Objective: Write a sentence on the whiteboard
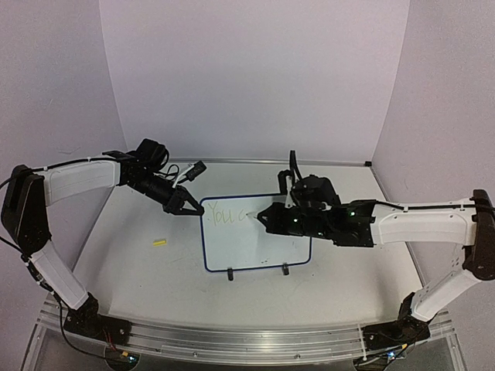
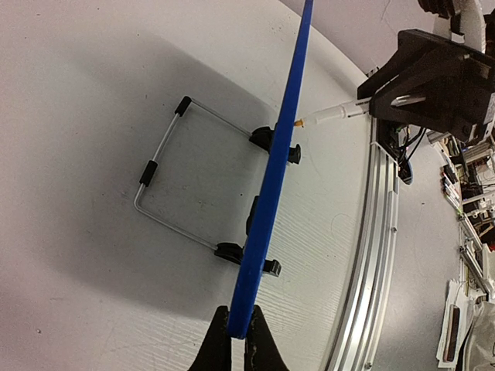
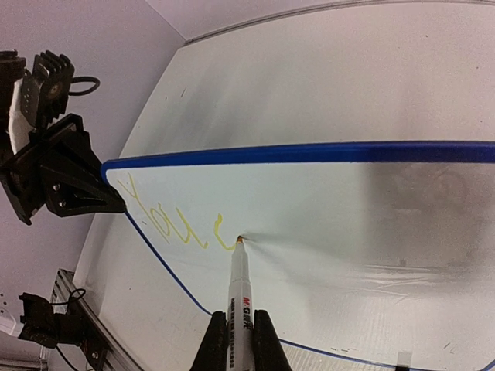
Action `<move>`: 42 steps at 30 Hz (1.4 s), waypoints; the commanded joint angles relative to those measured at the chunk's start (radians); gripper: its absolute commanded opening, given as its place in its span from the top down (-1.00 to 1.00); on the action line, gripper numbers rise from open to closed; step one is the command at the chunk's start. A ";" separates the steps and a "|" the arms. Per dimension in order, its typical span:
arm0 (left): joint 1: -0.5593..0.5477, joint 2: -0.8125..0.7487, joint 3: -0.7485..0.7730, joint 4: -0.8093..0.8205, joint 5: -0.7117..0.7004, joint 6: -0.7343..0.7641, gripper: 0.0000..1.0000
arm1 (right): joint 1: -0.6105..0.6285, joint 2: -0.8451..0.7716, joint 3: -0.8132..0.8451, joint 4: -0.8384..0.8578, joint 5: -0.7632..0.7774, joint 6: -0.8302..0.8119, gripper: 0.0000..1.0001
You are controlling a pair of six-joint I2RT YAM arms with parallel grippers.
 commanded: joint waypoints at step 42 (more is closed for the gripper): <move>-0.011 -0.012 0.018 -0.048 -0.075 0.029 1.00 | -0.025 -0.010 0.043 0.010 0.036 -0.051 1.00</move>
